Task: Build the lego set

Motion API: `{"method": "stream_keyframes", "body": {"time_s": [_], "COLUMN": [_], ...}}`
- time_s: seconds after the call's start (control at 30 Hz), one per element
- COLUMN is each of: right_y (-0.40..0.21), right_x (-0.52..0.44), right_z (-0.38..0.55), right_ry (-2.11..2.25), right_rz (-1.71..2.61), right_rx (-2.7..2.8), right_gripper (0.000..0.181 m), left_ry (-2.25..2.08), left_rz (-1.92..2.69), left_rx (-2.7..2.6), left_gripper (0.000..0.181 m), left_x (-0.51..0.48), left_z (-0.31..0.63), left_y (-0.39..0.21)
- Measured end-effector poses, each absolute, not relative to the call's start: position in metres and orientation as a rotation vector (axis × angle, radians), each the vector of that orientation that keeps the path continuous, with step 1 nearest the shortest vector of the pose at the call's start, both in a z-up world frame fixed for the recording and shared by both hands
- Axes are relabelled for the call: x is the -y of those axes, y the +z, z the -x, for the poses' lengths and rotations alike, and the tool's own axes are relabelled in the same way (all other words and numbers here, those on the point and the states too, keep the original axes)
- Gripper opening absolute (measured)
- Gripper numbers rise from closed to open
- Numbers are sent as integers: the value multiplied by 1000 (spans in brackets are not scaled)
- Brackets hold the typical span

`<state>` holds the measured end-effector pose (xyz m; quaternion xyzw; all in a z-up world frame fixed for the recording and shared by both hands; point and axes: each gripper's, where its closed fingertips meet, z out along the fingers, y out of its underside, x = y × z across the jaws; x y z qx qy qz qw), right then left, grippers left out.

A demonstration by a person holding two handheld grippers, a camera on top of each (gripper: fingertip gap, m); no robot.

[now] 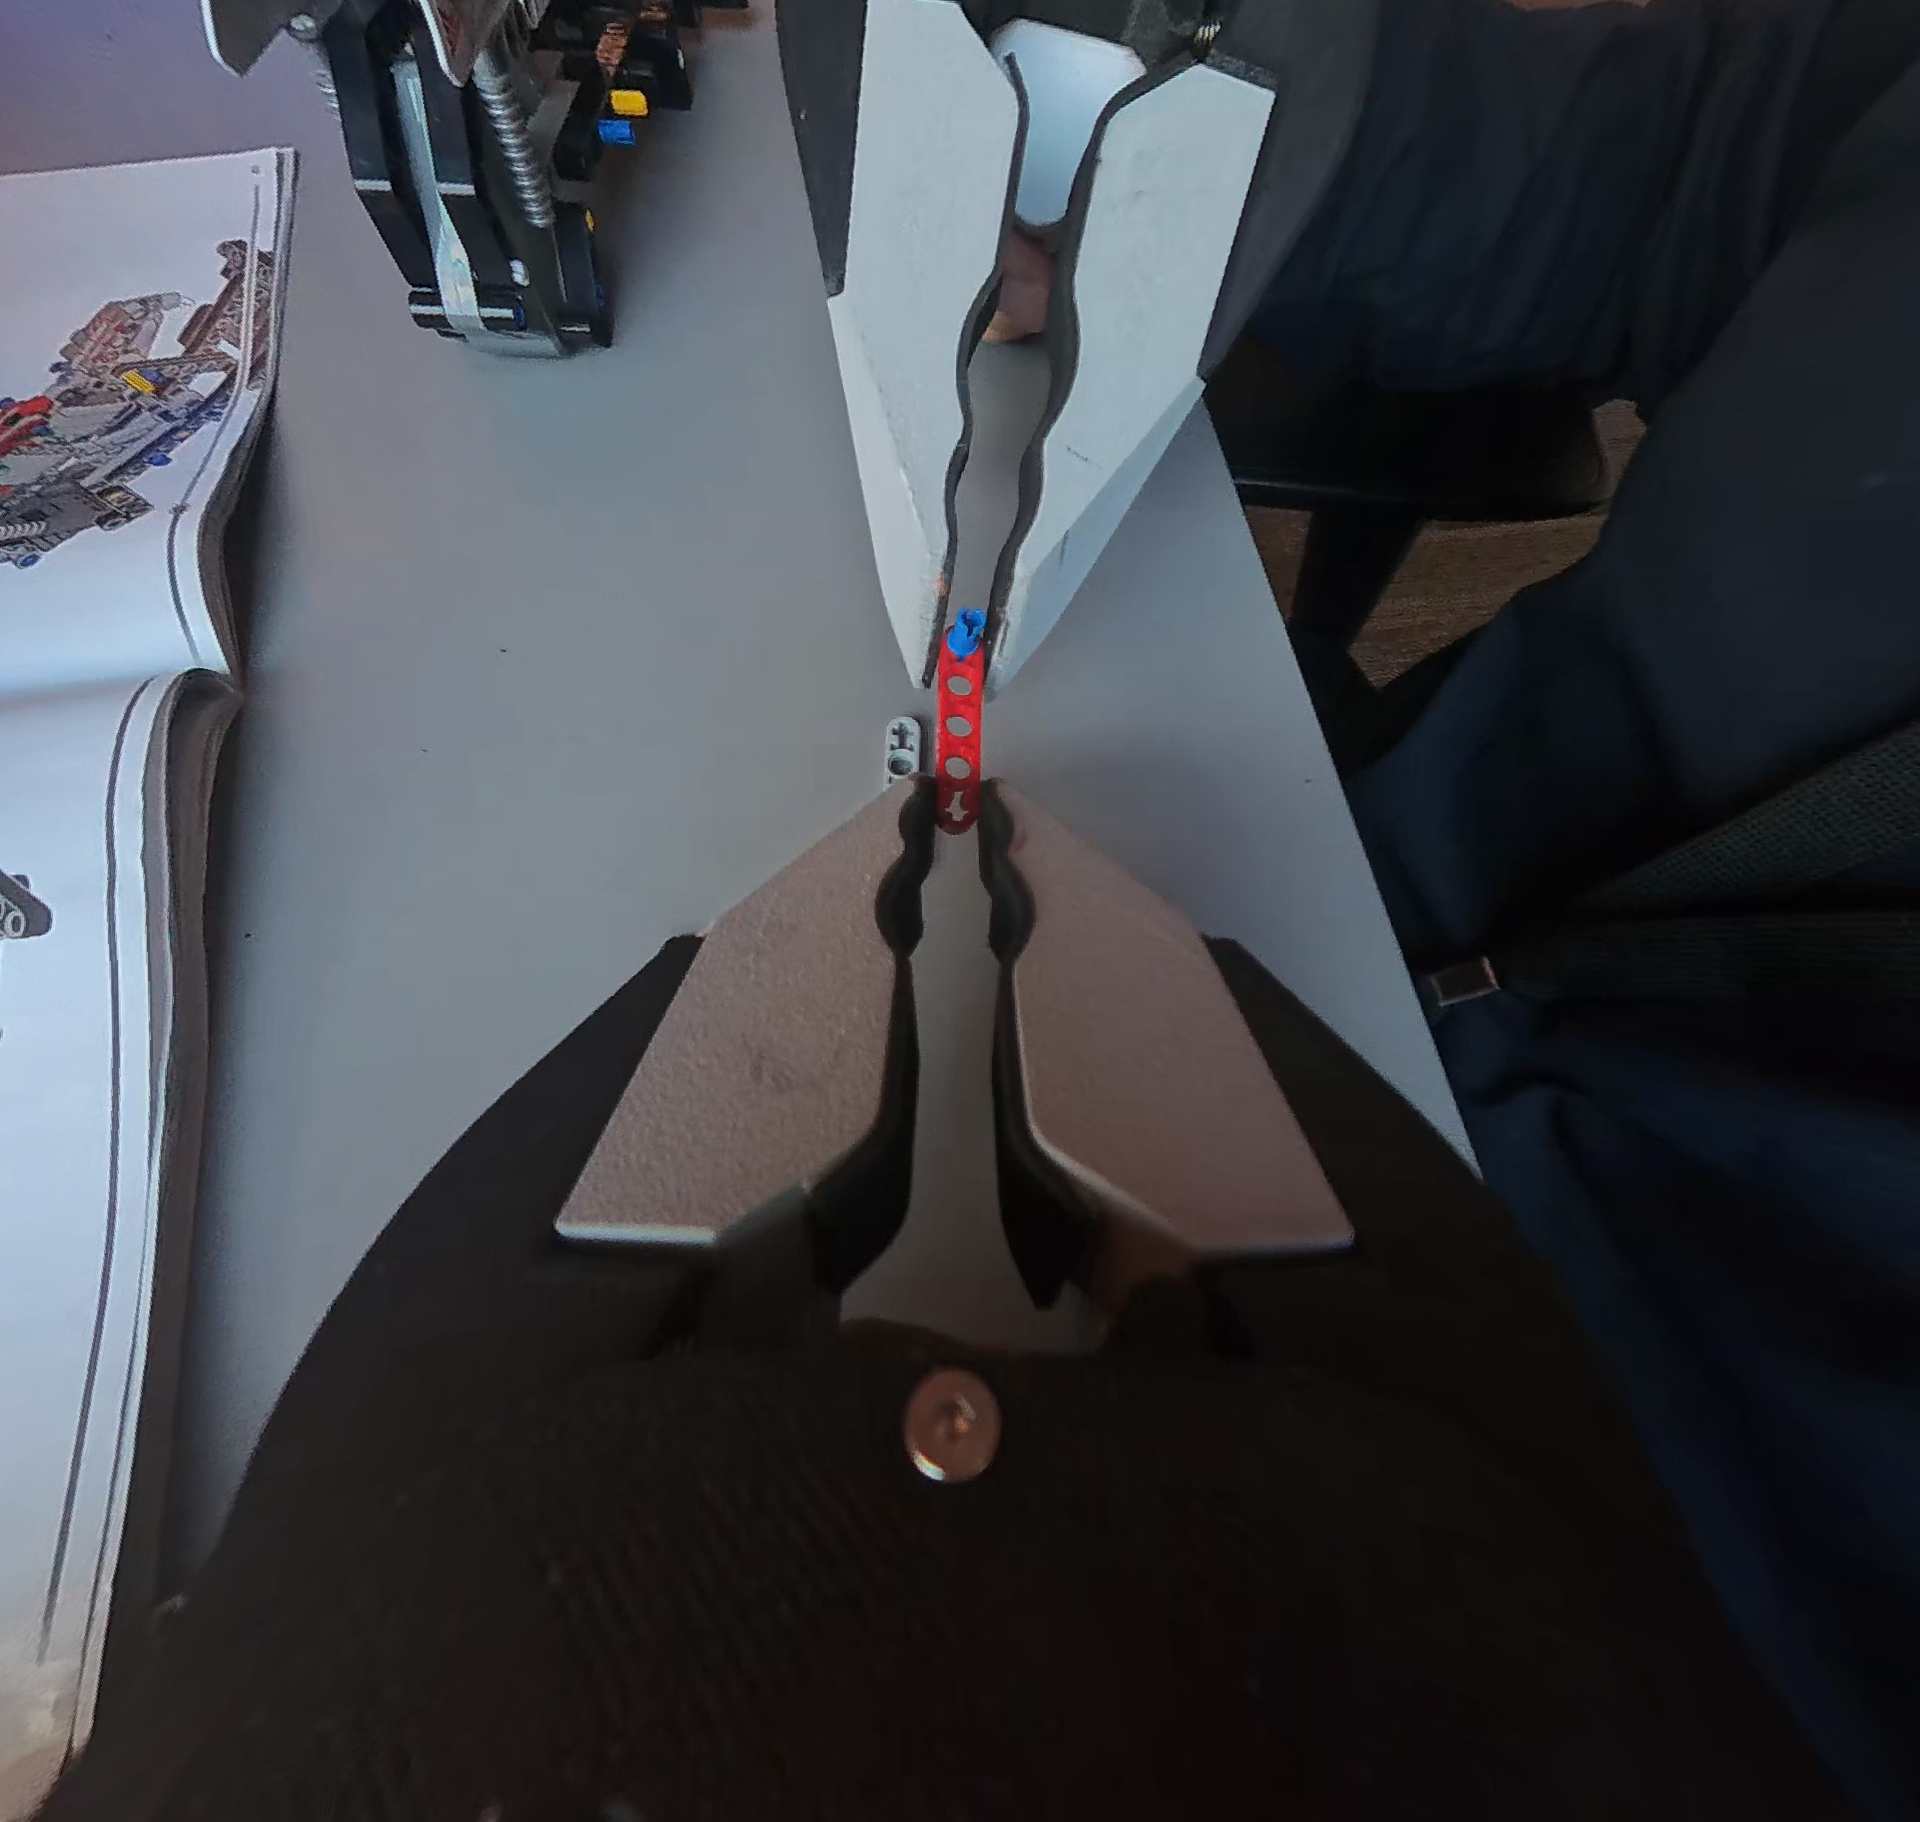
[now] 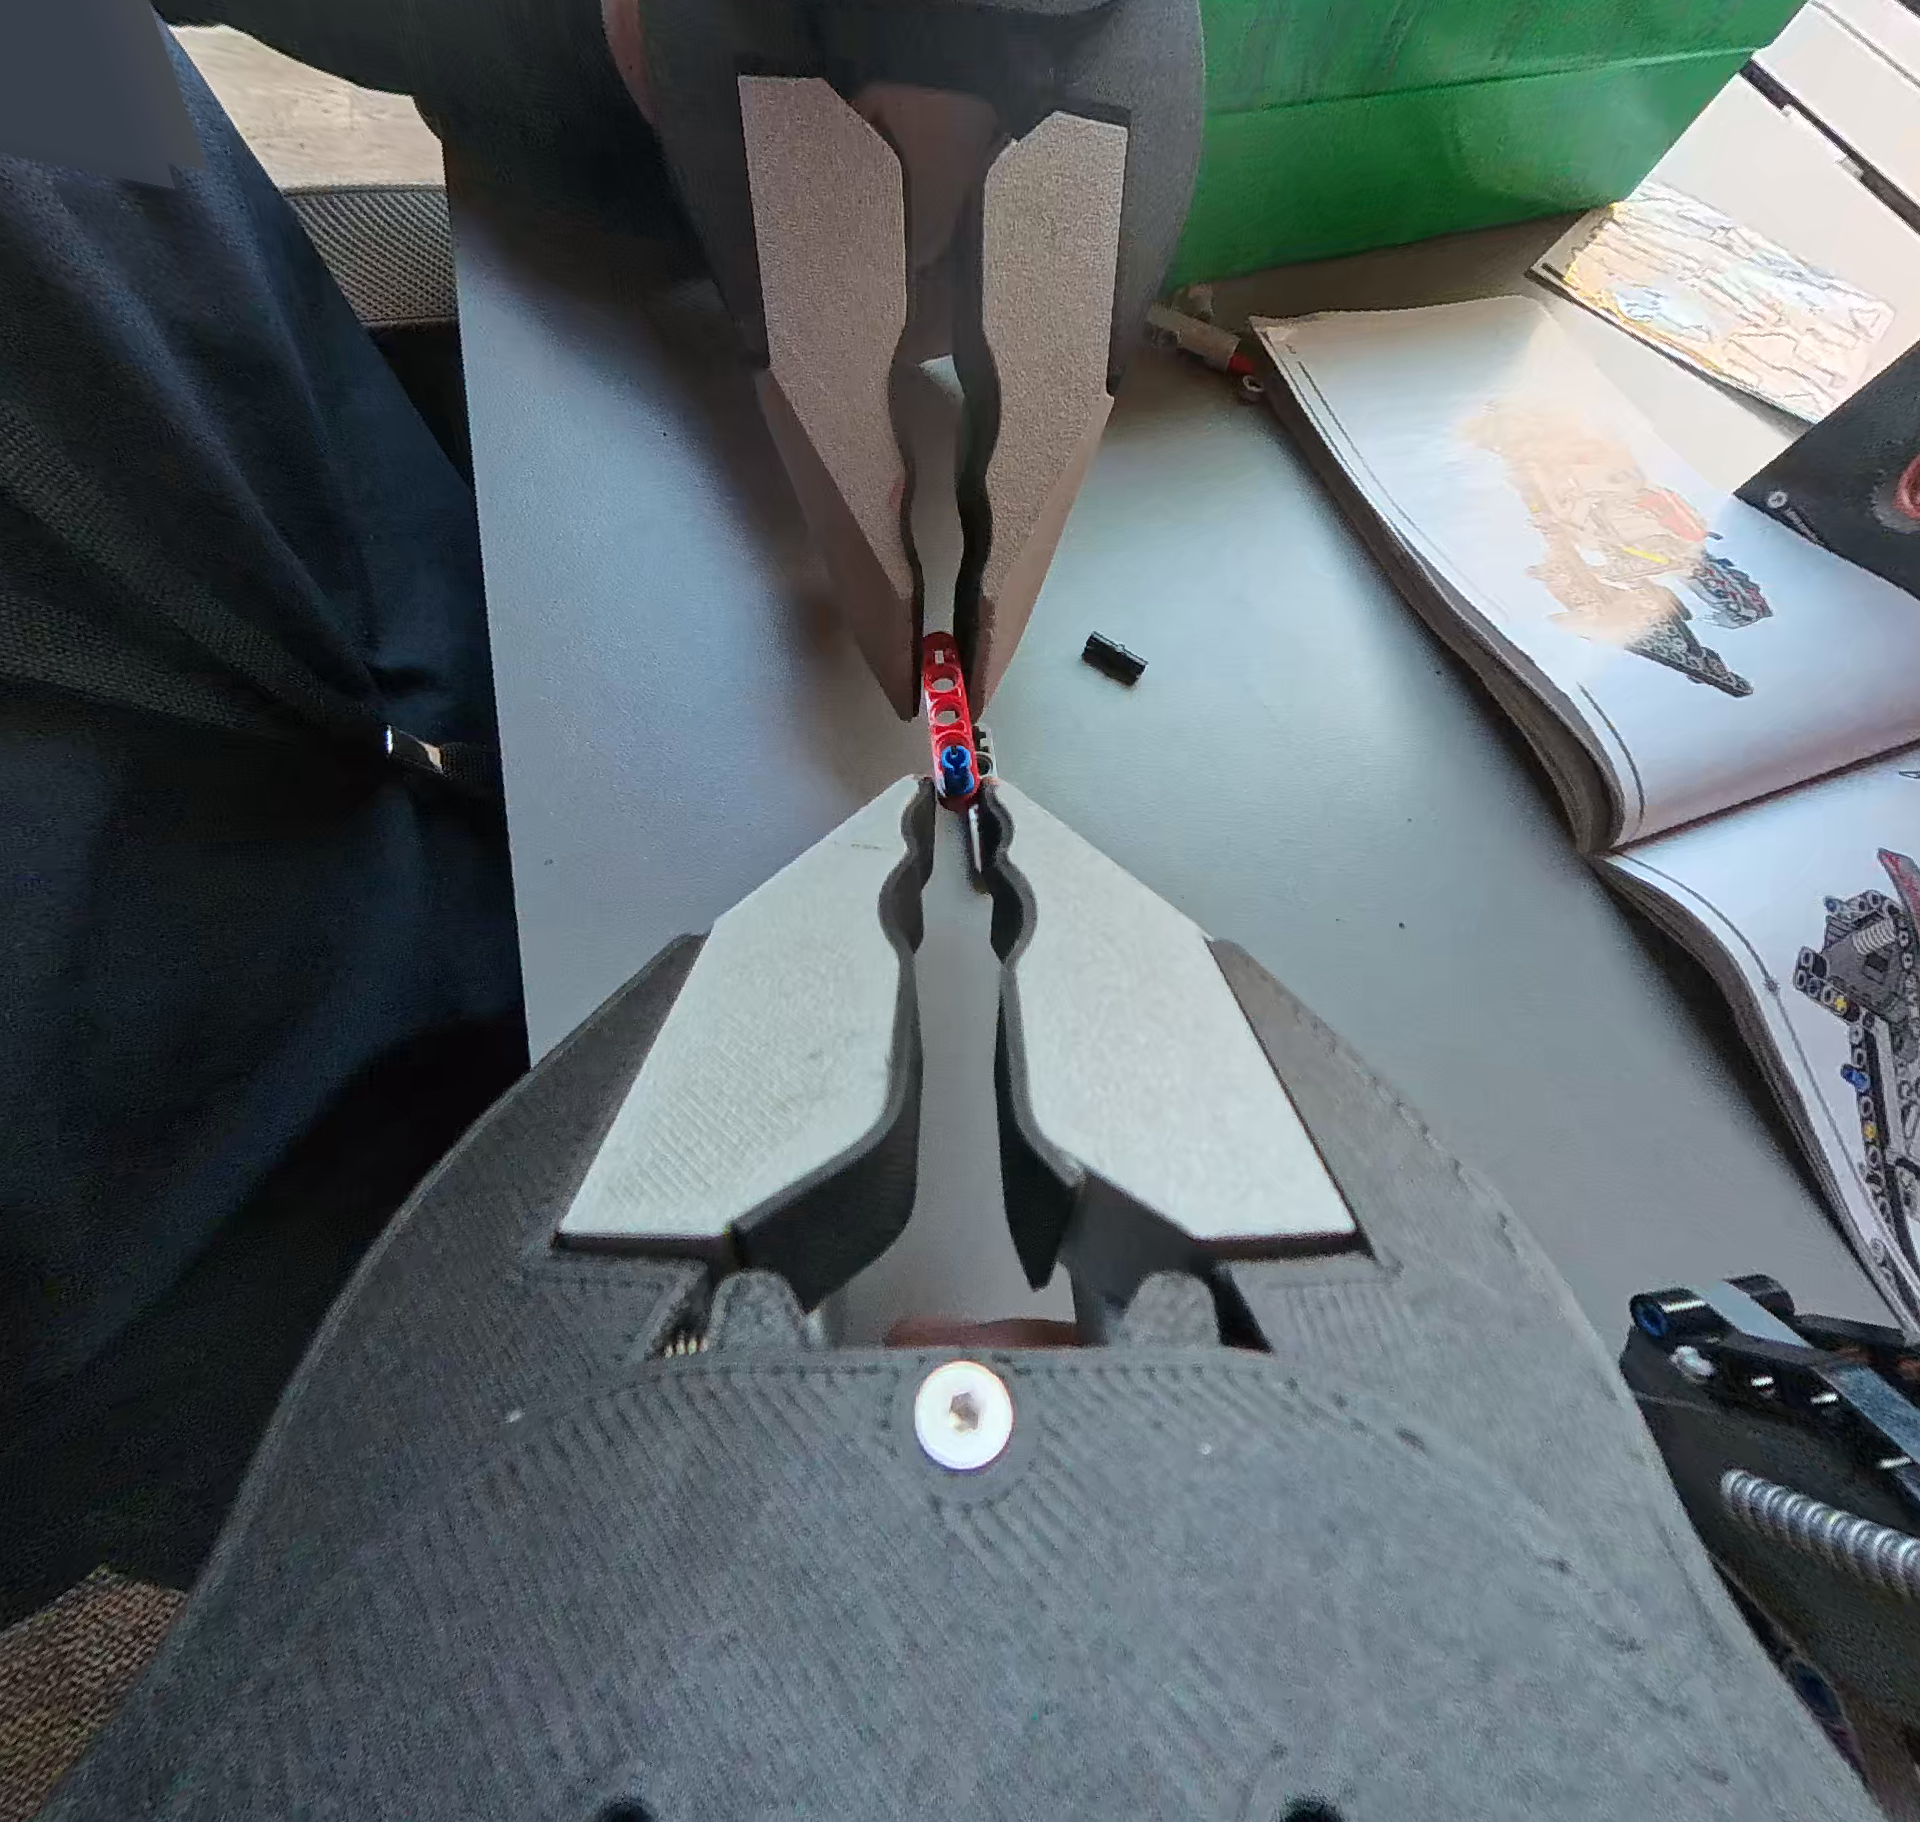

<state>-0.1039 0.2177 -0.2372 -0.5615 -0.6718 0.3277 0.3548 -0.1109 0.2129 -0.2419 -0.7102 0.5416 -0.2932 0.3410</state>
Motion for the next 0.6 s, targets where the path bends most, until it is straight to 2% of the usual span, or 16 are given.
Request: {"method": "stream_keyframes", "body": {"time_s": [0.03,0.2,0.6], "right_y": [-237,-235,-236], "right_x": [-218,-225,-227], "right_z": [104,101,102], "right_ry": [846,846,867], "right_rz": [1452,1462,1466], "right_rx": [1735,1704,1731], "right_gripper": [5,11,10], "left_ry": [-758,-732,-724], "left_rz": [1849,1854,1906], "left_rx": [-1409,-1385,-1377], "left_gripper": [4,4,4], "left_x": [-213,-219,-222], "left_z": [111,112,113], "left_y": [-243,-243,-249]}}
